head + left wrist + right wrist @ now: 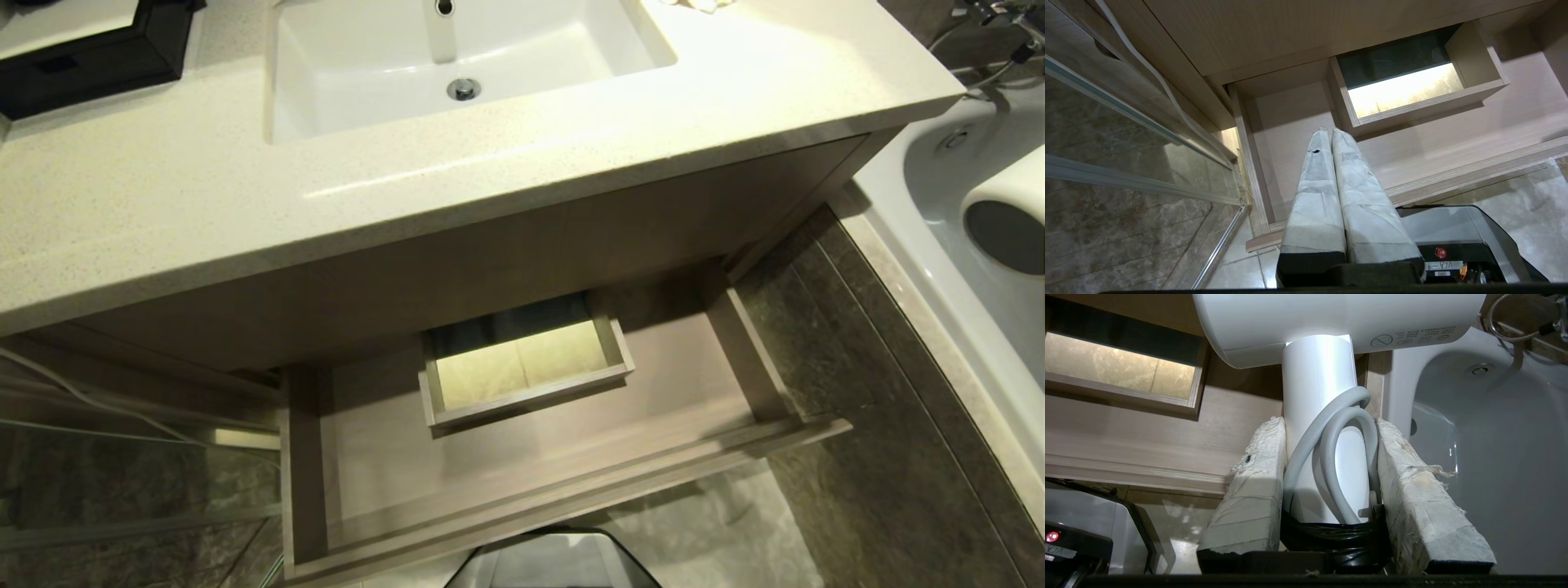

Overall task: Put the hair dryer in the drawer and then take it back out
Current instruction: Place it on the countertop

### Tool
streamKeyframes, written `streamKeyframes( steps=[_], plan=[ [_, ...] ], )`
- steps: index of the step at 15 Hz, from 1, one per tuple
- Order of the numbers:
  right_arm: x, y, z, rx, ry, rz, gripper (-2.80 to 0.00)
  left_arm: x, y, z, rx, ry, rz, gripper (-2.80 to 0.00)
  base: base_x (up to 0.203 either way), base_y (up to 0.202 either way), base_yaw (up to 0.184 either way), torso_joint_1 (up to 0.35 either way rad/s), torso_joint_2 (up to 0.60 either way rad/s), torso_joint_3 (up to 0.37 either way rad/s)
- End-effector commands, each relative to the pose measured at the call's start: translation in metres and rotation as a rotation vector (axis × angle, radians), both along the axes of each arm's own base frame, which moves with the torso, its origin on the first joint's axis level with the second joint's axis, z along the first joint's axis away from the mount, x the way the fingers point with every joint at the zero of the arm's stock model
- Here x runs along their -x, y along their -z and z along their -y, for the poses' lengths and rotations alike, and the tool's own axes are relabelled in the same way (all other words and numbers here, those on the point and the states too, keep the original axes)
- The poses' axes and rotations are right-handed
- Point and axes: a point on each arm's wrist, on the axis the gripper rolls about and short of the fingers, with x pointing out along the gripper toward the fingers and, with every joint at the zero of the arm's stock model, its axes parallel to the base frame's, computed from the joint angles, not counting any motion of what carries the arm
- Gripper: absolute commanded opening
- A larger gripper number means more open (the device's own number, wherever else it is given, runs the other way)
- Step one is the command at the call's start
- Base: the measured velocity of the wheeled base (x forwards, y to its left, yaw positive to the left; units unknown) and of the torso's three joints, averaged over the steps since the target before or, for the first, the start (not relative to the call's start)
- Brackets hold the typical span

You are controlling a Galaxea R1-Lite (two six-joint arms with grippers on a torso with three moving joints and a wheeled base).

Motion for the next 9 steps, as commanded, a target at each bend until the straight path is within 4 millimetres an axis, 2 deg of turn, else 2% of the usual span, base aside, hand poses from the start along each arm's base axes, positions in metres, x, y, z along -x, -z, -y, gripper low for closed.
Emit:
streamKeyframes(
  steps=[1, 9],
  plan=[
    [-0.0038, 0.0021, 0.0006, 0.002, -0.003, -0.012, -2.8, -0.0001, 0.0004, 0.0, 0.0, 0.001, -0.001, -2.8, 0.0, 0.0, 0.0, 0.0, 0.0, 0.0],
    [-0.0048, 0.0046, 0.0007, 0.002, -0.005, -0.017, -2.8, -0.0001, 0.0004, 0.0, 0.0, -0.001, -0.001, -2.8, 0.0, 0.0, 0.0, 0.0, 0.0, 0.0]
  ],
)
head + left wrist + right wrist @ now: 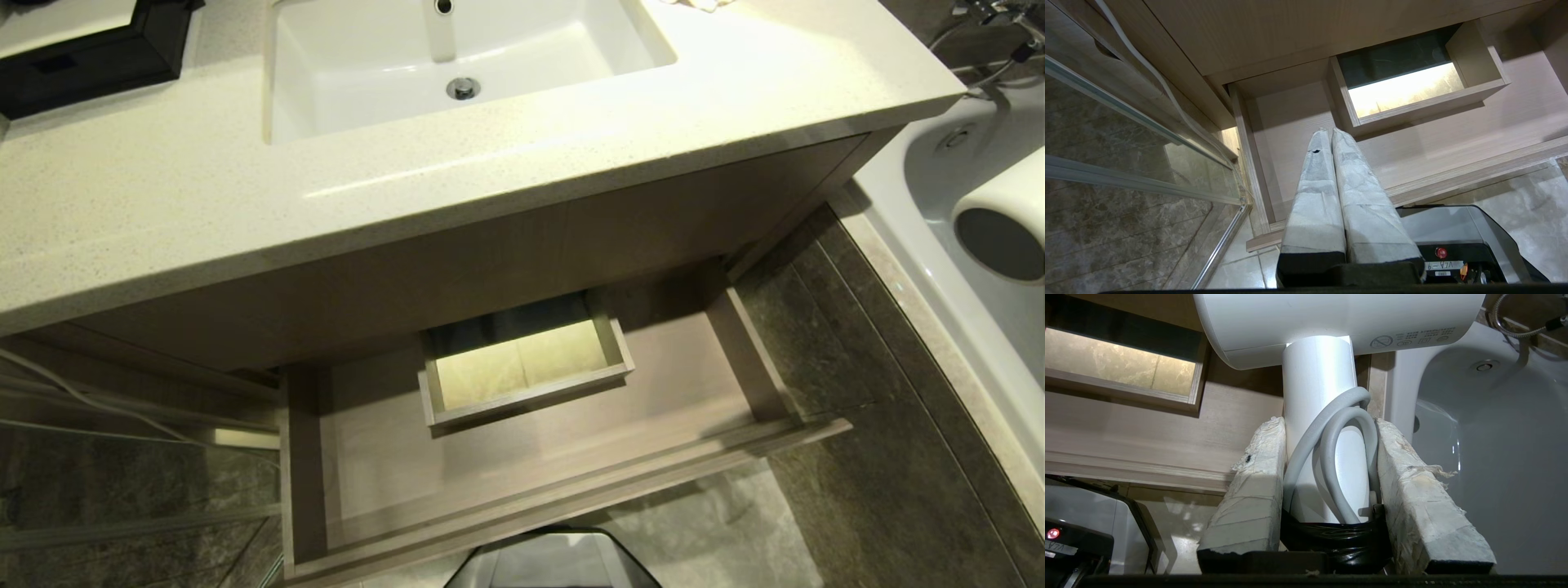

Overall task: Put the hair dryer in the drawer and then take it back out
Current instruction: Place it on the countertop

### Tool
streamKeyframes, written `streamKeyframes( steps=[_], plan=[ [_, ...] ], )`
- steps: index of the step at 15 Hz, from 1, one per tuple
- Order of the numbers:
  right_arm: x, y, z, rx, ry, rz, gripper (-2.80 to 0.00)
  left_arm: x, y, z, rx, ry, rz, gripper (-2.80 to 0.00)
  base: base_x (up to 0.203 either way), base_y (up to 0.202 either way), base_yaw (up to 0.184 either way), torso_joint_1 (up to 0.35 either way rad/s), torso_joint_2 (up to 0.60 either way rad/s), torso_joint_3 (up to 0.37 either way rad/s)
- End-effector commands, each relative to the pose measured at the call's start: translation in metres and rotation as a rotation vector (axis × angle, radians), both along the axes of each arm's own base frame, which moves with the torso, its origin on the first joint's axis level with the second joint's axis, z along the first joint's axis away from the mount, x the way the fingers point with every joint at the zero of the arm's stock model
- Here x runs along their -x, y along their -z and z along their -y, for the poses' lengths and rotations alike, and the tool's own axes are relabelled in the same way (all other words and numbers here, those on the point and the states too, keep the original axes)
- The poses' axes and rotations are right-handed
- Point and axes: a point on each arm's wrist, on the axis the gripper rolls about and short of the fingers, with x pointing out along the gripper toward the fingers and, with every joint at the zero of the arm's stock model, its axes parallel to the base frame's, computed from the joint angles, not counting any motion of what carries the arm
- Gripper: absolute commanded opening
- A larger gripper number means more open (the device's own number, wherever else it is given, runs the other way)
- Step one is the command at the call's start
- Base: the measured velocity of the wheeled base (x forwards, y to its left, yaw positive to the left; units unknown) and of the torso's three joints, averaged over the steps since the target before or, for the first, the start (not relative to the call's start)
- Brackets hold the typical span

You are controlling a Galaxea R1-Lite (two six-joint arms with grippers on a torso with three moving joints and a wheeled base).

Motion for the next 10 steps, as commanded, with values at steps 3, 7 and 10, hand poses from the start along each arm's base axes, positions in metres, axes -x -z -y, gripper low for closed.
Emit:
streamKeyframes(
  steps=[3, 7, 10],
  plan=[
    [-0.0003, 0.0017, 0.0, 0.002, -0.003, -0.008, -2.8, -0.0001, 0.0005, 0.0, 0.0, -0.002, -0.002, -2.8, 0.0, 0.0, 0.0, 0.0, 0.0, 0.0],
    [0.0006, 0.0013, -0.0002, 0.003, -0.003, -0.002, -2.8, -0.0001, 0.0004, 0.0, 0.0, 0.0, -0.002, -2.8, 0.0, 0.0, 0.0, 0.15, 0.0, 0.163],
    [0.0003, 0.0006, -0.0001, 0.003, -0.001, 0.0, -2.8, -0.0001, 0.0005, 0.0, 0.0, -0.001, -0.002, -2.8, 0.0, 0.0, 0.0, 0.273, -0.01, 0.258]
  ],
)
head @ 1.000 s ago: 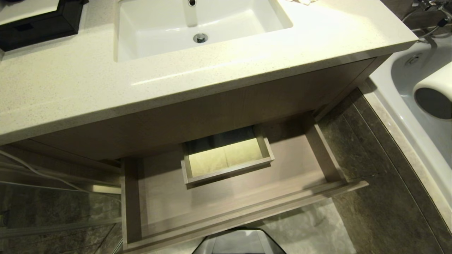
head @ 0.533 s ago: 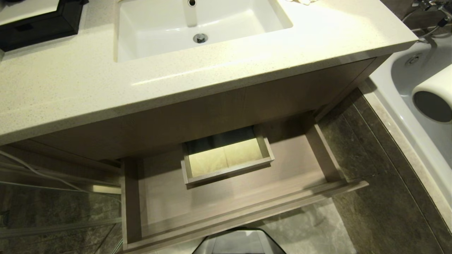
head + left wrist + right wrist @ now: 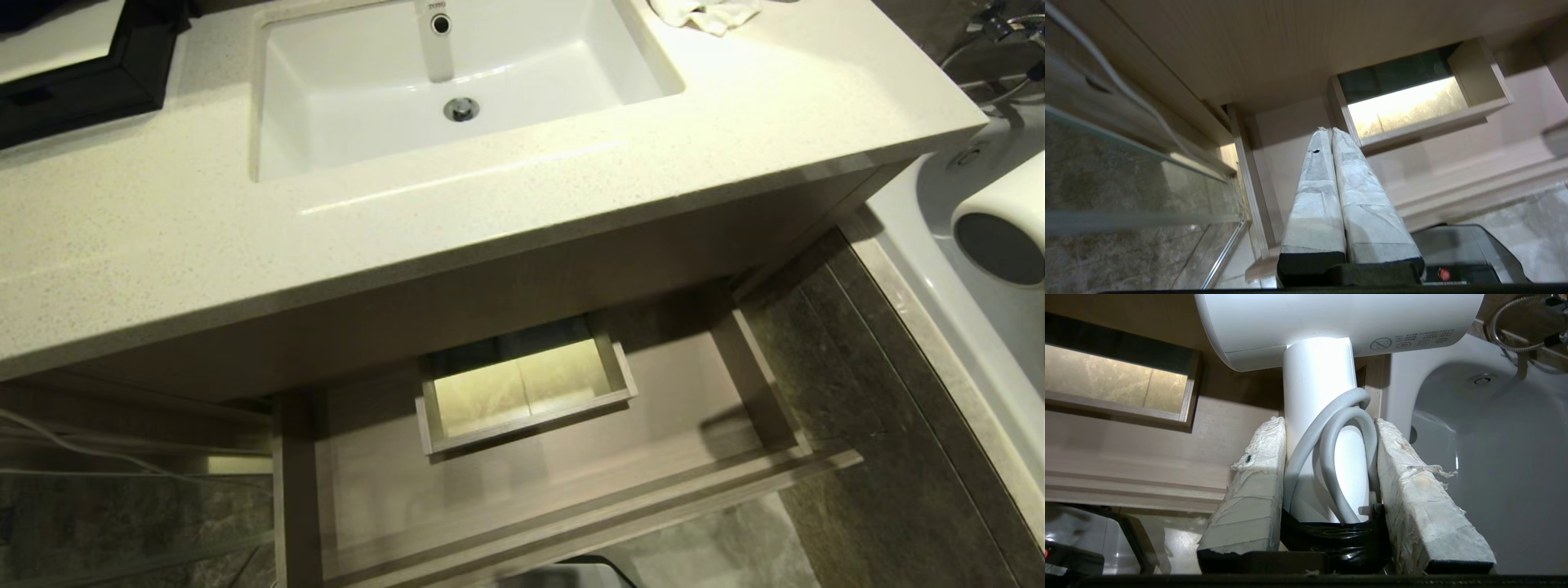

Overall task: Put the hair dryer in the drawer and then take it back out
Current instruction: Place it on the countertop

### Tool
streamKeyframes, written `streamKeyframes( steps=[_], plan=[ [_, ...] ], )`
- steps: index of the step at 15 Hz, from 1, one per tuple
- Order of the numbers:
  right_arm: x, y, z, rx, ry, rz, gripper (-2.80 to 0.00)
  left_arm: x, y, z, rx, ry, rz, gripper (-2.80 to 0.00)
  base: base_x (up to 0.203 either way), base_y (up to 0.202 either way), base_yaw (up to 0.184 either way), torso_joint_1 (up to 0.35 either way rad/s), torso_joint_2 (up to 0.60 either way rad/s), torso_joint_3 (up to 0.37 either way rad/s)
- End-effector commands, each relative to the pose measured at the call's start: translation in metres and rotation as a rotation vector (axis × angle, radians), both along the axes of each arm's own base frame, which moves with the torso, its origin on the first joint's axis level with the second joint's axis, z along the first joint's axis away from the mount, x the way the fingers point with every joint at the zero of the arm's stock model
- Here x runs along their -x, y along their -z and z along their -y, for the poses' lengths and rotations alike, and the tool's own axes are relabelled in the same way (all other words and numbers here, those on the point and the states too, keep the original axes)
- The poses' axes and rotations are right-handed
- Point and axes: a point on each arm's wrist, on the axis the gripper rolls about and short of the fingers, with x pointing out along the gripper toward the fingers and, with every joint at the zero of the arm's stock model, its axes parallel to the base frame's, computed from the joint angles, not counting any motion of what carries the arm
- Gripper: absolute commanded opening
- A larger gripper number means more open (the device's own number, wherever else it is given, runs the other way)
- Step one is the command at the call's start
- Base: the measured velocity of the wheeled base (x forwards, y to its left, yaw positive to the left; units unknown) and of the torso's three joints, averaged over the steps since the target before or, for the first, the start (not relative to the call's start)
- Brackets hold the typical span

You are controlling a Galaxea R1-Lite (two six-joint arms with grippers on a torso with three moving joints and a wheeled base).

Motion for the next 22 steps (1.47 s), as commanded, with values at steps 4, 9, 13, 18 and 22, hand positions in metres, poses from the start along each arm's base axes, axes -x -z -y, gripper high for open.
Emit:
streamKeyframes(
  steps=[4, 9, 13, 18, 22],
  plan=[
    [-0.002, -0.005, 0.0, 0.004, -0.003, 0.01, -2.8, 0.0, 0.0, 0.0, 0.0, 0.0, -0.001, -2.8, 0.0, 0.0, 0.0, 0.302, -0.05, 0.245],
    [-0.025, -0.025, 0.005, 0.003, 0.0, 0.01, -2.8, 0.0, 0.0, 0.0, 0.0, 0.0, -0.001, -2.8, 0.0, 0.0, 0.0, 0.328, -0.12, 0.214],
    [-0.072, -0.05, 0.013, -0.002, -0.001, -0.024, -2.8, 0.0, 0.0, 0.0, 0.0, 0.0, -0.002, -2.8, 0.0, 0.0, 0.0, 0.293, -0.14, 0.15],
    [-0.138, -0.066, 0.021, -0.018, -0.047, -0.104, -2.8, 0.0, 0.0, 0.0, 0.0, 0.0, -0.002, -2.8, 0.0, 0.0, 0.0, 0.035, -0.02, 0.021],
    [-0.182, -0.073, 0.018, -0.035, -0.342, -0.116, -2.8, 0.0, 0.0, 0.0, 0.0, 0.0, -0.002, -2.8, 0.0, 0.0, 0.0, 0.0, 0.0, 0.0]
  ],
)
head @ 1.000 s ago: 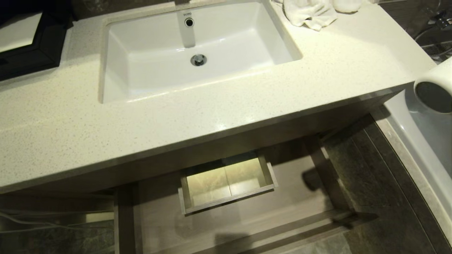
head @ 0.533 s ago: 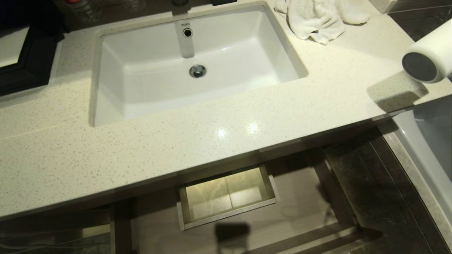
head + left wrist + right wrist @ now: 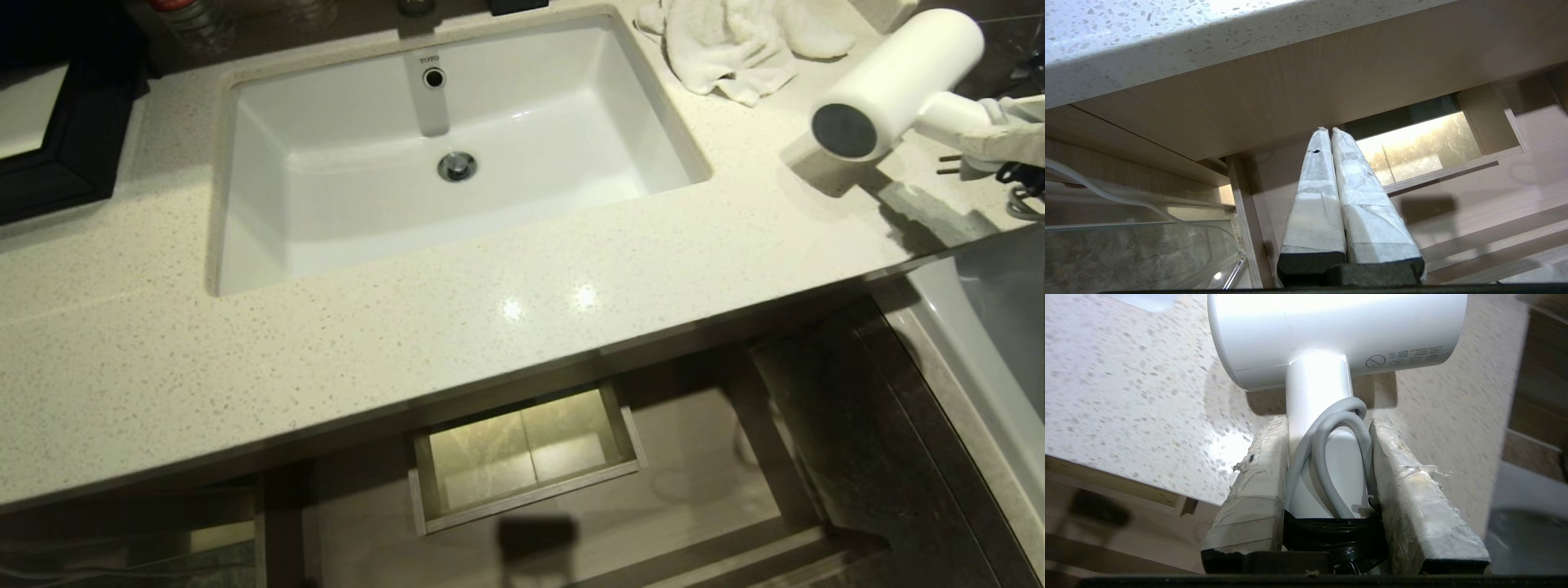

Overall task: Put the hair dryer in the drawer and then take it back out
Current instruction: Place it on the countertop

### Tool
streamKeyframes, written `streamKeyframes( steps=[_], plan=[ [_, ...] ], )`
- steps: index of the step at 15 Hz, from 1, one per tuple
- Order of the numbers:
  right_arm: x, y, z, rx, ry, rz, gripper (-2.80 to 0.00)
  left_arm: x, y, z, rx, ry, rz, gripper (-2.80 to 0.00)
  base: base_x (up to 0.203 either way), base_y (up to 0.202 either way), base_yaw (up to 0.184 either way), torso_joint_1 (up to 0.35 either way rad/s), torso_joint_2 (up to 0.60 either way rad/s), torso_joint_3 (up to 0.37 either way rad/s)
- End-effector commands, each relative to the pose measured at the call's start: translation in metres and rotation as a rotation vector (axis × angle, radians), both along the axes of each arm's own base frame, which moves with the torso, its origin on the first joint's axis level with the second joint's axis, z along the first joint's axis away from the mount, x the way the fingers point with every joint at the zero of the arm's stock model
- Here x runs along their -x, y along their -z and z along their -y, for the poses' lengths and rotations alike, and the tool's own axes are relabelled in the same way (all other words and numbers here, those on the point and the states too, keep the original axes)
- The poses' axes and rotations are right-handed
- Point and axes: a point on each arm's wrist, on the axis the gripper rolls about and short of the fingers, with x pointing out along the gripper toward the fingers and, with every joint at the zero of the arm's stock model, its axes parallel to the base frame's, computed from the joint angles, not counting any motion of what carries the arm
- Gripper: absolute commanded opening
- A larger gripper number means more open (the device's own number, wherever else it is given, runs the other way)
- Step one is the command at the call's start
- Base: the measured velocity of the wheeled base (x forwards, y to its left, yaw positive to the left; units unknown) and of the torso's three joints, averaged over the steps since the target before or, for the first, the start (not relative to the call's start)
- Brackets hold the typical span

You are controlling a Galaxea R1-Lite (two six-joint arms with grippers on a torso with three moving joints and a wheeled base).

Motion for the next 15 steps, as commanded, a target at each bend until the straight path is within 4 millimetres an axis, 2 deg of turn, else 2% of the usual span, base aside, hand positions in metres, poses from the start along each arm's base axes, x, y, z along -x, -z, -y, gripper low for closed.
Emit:
streamKeyframes(
  steps=[1, 3, 5, 9, 12, 15],
  plan=[
    [-0.041, 0.006, 0.003, -0.02, -0.129, -0.049, -2.8, 0.0, 0.0, 0.0, 0.001, 0.0, -0.001, -2.8, 0.0, 0.0, 0.0, 0.0, 0.0, 0.0],
    [-0.054, 0.008, 0.003, -0.022, -0.188, -0.057, -2.8, 0.0, 0.0, 0.0, 0.0, -0.002, -0.001, -2.8, 0.0, 0.0, 0.0, 0.0, 0.0, 0.0],
    [-0.076, 0.015, 0.005, -0.023, -0.219, -0.078, -2.8, 0.0, 0.0, 0.0, 0.001, 0.0, 0.0, -2.8, 0.0, 0.0, 0.0, 0.0, 0.0, 0.0],
    [-0.108, 0.019, 0.009, -0.023, -0.234, -0.088, -2.8, 0.0, 0.0, 0.0, 0.001, 0.001, -0.001, -2.8, 0.0, 0.0, 0.0, 0.0, 0.0, 0.0],
    [-0.107, 0.011, 0.009, -0.001, -0.237, -0.046, -2.8, 0.0, 0.0, 0.0, 0.001, 0.0, -0.001, -2.8, 0.0, 0.0, 0.0, 0.0, 0.0, 0.0],
    [-0.088, -0.001, 0.008, 0.026, -0.23, 0.003, -2.8, 0.0, 0.0, 0.0, 0.001, 0.0, -0.001, -2.8, 0.0, 0.0, 0.0, 0.0, 0.0, 0.0]
  ],
)
